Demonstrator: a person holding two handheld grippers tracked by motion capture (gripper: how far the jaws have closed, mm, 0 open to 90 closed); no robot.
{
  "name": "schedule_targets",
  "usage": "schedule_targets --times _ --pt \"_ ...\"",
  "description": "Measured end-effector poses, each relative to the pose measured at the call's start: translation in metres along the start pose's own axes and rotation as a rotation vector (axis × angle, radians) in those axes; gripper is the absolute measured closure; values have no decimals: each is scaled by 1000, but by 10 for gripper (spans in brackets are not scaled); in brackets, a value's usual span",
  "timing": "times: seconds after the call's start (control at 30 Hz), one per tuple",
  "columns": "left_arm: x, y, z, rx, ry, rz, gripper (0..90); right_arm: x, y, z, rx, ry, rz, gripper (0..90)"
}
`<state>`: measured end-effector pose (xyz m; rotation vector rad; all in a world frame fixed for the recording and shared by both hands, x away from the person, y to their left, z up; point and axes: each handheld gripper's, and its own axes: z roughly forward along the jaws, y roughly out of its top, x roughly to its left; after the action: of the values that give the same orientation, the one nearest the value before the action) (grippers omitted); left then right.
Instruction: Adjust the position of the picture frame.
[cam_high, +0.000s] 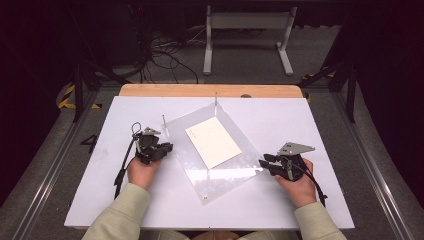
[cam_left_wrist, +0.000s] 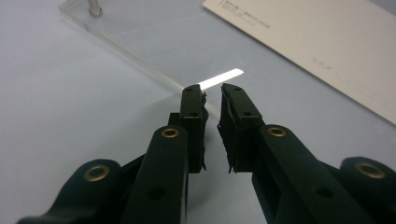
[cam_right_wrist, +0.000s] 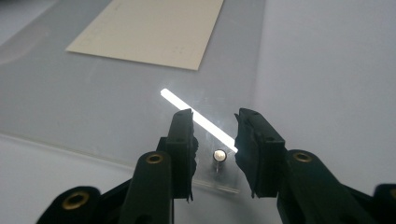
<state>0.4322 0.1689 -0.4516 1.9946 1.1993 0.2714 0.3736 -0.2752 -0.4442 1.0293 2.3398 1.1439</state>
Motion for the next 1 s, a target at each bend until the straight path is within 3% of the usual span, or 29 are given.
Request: schedule_targets --times 0.07,0.2,0.33,0.47,0.5,0.63,0.7,0.8,0.9,0.97,1.0 --pt "-6 -1 -6 -25 -5 17 788 -1 -1 4 19 -7 -9 671" --pt "-17 -6 -18 -51 -43 70 756 -2 -2 7 56 0 -34 820" --pt "-20 -8 -25 -60 -59 84 754 -3 -3 5 61 10 -41 831" --pt "-21 -10 -32 -58 -81 104 748 2 -3 2 88 50 -77 832" --pt "-22 -12 -34 -57 -91 109 748 11 -1 0 115 69 -114 832" --pt "-24 -17 -40 -54 -112 110 748 23 -1 -2 142 123 -156 832" --pt "-26 -18 -42 -49 -120 118 748 26 -1 -3 148 131 -166 832" --pt "-30 -23 -48 -44 -142 135 743 41 -1 -4 168 148 -187 832" --pt "-37 -34 -55 -30 -178 151 742 52 -3 -5 162 153 -177 832" --pt "-40 -39 -59 -20 -172 172 737 61 -4 -6 162 174 -181 832" --pt "-41 -41 -60 -12 -149 186 737 65 -5 -6 163 180 -186 832"
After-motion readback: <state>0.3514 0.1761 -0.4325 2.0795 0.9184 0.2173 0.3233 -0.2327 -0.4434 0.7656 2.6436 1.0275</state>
